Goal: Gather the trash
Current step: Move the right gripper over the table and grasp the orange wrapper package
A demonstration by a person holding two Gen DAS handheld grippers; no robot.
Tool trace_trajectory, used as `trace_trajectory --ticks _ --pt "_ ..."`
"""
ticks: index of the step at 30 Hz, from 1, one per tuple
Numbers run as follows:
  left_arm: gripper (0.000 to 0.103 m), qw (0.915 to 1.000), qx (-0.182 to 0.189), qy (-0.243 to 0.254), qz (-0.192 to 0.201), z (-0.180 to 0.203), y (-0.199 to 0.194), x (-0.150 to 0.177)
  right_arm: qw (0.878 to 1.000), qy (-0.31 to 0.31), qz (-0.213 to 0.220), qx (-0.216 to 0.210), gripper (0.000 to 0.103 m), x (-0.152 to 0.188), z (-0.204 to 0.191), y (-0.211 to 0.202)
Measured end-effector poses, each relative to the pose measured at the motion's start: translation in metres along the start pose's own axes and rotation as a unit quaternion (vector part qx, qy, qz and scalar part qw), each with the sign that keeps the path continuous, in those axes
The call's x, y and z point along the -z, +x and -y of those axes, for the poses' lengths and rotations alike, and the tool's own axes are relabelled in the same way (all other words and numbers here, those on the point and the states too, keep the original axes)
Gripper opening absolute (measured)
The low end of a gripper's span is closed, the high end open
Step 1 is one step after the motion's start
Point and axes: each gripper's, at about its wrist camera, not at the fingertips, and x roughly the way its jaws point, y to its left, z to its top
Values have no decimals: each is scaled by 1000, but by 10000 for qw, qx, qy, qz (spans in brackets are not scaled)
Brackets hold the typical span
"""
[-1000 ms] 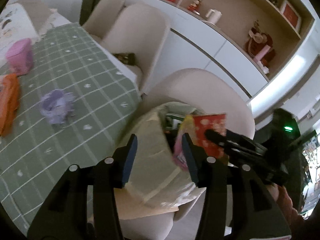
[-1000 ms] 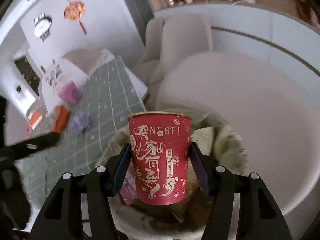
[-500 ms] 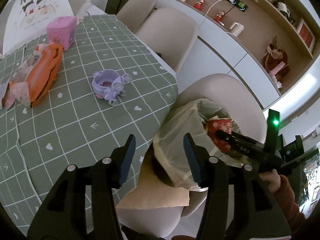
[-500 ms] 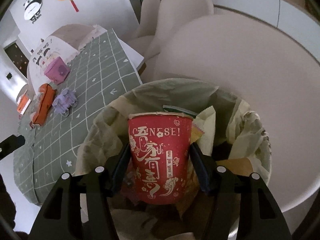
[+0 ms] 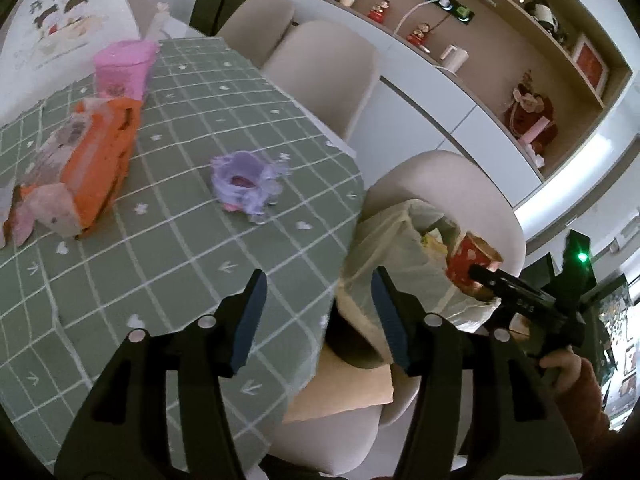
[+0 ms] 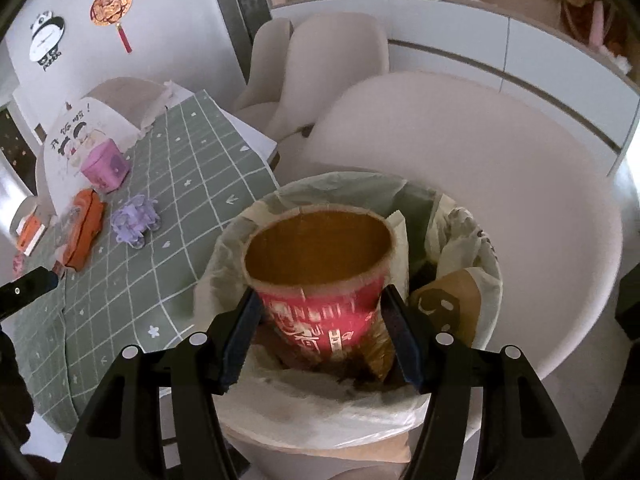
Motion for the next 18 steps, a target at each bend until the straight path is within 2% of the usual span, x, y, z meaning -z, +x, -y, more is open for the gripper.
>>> trace_trajectory --ticks 4,6,8,13,18 --pt "52 9998 -19 -190 -15 -29 -9 3 9994 -20 -173 306 59 2 -12 3" --pt "52 9996 -59 -273 -21 -45 -15 4 9975 -51 -302 637 59 2 -18 6" --pt "52 9993 -107 -356 17 -61 -22 5 9971 -18 -152 743 59 2 -21 0" --pt "52 9972 -328 -644 204 -100 -37 8 9988 -109 335 336 59 -1 -43 -20" --pt "52 9910 -678 -1033 510 -149 -59 9 9978 -397 528 -75 59 -6 -86 -27"
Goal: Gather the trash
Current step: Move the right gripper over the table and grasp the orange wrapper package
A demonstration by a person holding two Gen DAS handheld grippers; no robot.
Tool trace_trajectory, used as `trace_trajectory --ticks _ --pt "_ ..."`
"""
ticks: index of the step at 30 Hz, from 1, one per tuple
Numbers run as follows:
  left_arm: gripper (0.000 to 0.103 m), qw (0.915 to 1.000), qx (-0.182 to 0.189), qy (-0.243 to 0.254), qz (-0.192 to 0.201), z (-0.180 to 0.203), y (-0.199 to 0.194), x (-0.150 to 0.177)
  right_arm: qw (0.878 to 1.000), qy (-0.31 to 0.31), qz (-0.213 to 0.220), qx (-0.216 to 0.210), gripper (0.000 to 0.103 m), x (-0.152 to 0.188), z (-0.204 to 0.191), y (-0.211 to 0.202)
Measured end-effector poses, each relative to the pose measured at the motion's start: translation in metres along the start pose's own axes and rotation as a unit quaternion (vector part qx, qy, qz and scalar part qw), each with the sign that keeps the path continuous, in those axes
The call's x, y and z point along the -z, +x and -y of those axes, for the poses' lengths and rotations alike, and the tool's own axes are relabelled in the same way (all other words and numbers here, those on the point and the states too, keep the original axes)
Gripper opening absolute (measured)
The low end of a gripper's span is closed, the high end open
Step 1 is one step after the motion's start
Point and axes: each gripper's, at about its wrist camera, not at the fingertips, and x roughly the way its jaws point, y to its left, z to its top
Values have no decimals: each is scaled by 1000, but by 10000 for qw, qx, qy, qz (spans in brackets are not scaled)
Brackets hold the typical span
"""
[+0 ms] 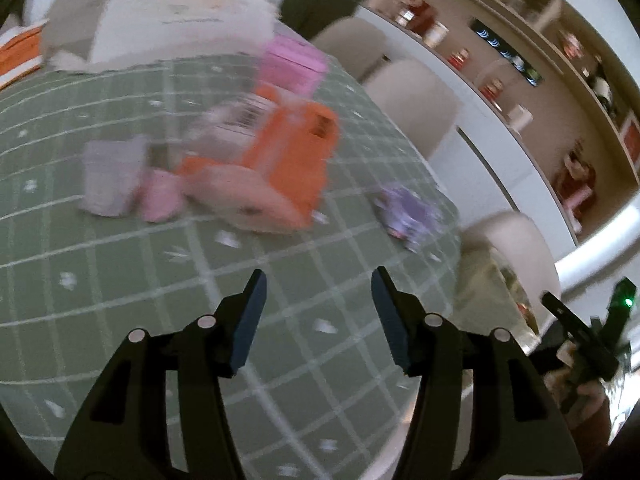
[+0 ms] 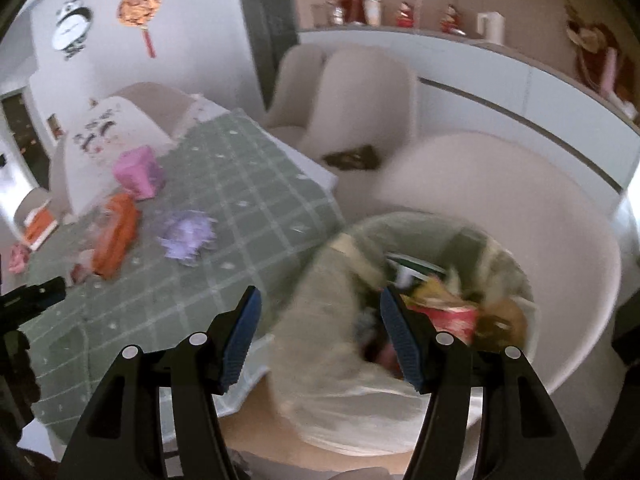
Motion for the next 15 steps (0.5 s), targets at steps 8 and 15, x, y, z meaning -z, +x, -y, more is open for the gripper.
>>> trace_trajectory --ticks 8,15 --pt "52 9971 -426 -541 319 -86 -27 -23 9955 -253 -262 -872 59 -9 -87 29" --pt "52 9989 -284 -252 264 -111 -27 -40 9899 -610 -555 -1150 59 4 -160 58"
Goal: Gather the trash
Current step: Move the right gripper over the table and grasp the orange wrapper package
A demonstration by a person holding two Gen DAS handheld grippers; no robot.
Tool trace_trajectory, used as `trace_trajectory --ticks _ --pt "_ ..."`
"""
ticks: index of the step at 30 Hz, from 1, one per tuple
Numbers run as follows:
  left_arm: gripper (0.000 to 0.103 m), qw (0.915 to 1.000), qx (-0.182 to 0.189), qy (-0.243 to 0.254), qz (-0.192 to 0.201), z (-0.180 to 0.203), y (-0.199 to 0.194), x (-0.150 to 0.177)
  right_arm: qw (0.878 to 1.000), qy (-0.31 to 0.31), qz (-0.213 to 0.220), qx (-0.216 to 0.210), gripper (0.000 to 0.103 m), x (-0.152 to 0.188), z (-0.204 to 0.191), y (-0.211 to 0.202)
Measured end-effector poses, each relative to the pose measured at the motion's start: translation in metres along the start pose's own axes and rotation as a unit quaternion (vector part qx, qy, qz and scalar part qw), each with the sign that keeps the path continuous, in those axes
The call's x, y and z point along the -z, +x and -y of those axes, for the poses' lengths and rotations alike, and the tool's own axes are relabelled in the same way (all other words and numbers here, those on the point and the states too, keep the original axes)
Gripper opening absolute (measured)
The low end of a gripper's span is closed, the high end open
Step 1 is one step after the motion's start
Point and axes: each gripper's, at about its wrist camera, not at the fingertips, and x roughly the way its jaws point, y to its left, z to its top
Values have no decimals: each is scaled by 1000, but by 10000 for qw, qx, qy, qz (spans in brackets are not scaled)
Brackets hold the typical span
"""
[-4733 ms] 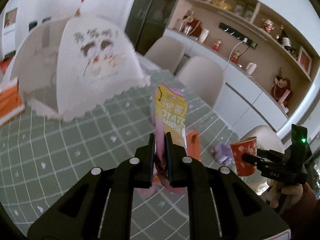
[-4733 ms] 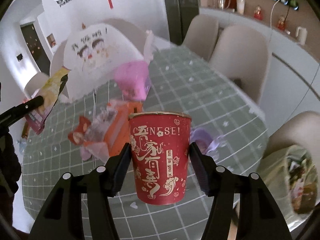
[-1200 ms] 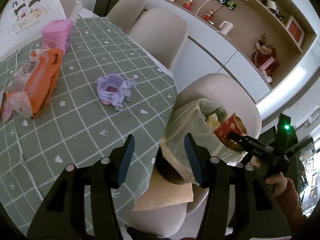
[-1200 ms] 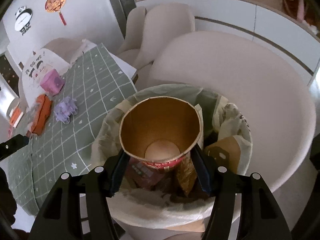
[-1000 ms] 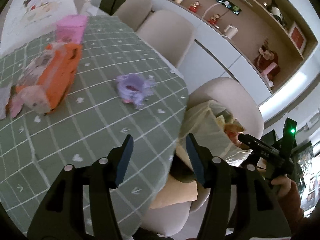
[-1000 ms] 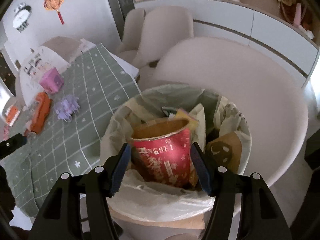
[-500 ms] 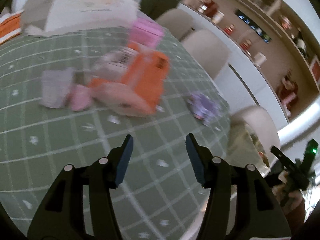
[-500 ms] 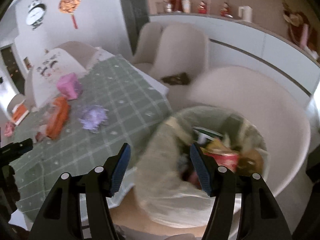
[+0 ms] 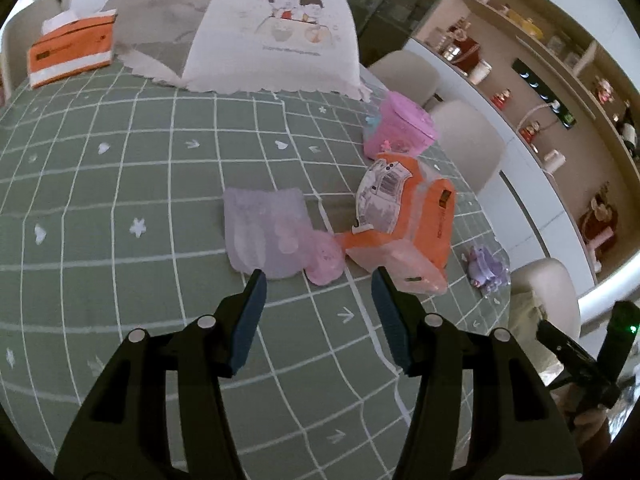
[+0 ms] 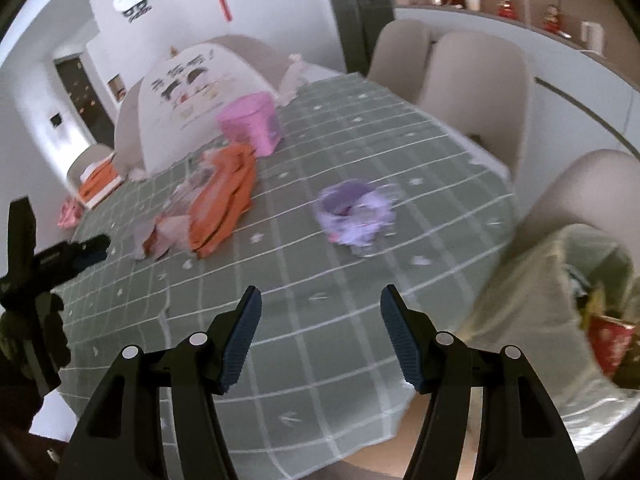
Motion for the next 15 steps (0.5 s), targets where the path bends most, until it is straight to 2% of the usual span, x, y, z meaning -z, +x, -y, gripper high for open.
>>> trace_trajectory --ticks 4,9,15 --pt "52 9999 42 136 -50 -8 6 -6 9998 -177 -61 10 59 -8 -23 22" --pt "52 9997 64 106 -214 -29 4 -10 9996 -68 -63 278 59 -42 -57 64" --pt "52 9988 86 274 -399 -49 -3 -15 9999 100 80 0 59 -83 -82 118"
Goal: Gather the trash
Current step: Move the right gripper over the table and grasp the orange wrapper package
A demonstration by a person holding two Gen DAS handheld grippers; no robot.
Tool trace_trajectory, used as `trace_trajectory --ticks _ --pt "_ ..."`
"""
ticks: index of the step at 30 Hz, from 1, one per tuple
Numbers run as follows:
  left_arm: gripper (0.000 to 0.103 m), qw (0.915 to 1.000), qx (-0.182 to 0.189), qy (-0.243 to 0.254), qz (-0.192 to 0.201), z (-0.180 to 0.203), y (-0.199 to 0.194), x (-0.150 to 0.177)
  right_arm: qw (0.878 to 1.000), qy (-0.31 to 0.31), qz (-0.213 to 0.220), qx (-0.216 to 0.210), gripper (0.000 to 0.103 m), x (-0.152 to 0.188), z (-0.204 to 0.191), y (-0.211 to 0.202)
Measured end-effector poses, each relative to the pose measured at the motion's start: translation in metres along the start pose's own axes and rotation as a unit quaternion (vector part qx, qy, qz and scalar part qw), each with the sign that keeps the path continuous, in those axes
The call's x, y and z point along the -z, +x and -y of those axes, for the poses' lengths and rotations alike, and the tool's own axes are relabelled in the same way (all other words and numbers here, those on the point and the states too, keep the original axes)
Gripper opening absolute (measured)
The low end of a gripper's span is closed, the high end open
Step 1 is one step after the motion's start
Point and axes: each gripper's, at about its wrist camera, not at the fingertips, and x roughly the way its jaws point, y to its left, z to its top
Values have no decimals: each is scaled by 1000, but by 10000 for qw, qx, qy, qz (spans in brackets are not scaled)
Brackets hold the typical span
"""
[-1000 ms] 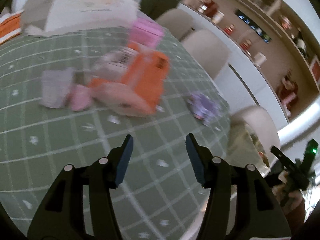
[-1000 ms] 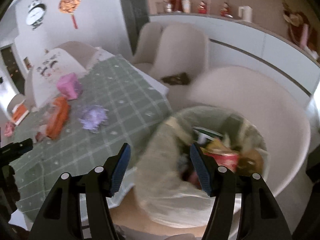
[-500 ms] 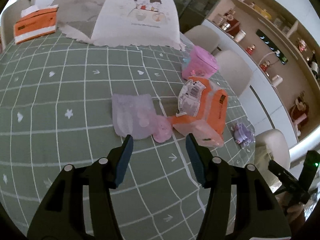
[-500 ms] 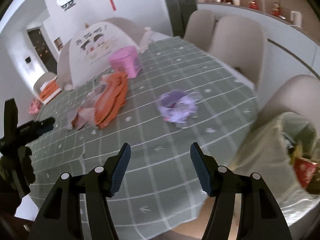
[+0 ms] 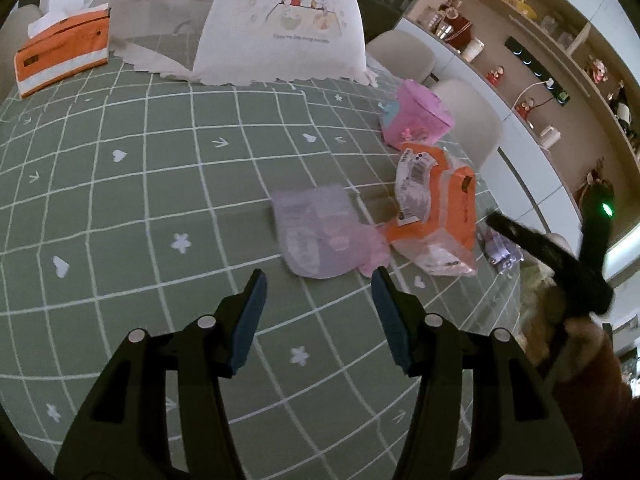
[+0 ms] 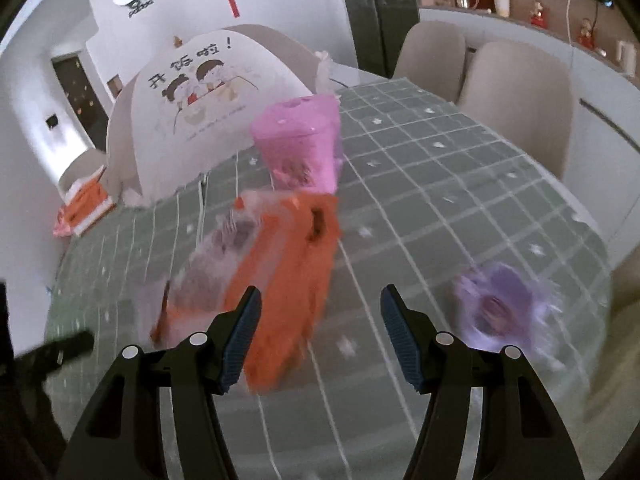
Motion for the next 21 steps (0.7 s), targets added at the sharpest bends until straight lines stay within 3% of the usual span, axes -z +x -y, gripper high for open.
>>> trace_trajectory --ticks 6,7,9,12,18,21 --pt "52 9999 26 -29 118 -17 -11 -7 9985 48 -471 -286 55 -11 -11 44" --pt "52 9999 30 -47 114 -19 -10 -8 9982 -4 -478 -350 38 -10 -14 44" --pt "52 9999 37 -117 81 -24 -6 -11 9972 -171 -561 -462 15 -8 -20 40" --pt "52 9997 146 -169 24 -24 1 -12 9984 -212 -429 -303 8 -5 -19 19" --pt "52 9993 364 28 -66 -8 11 -7 9993 268 138 207 8 0 17 -44" --pt "52 9991 392 71 -129 -2 18 -4 9983 368 173 408 8 4 34 -64"
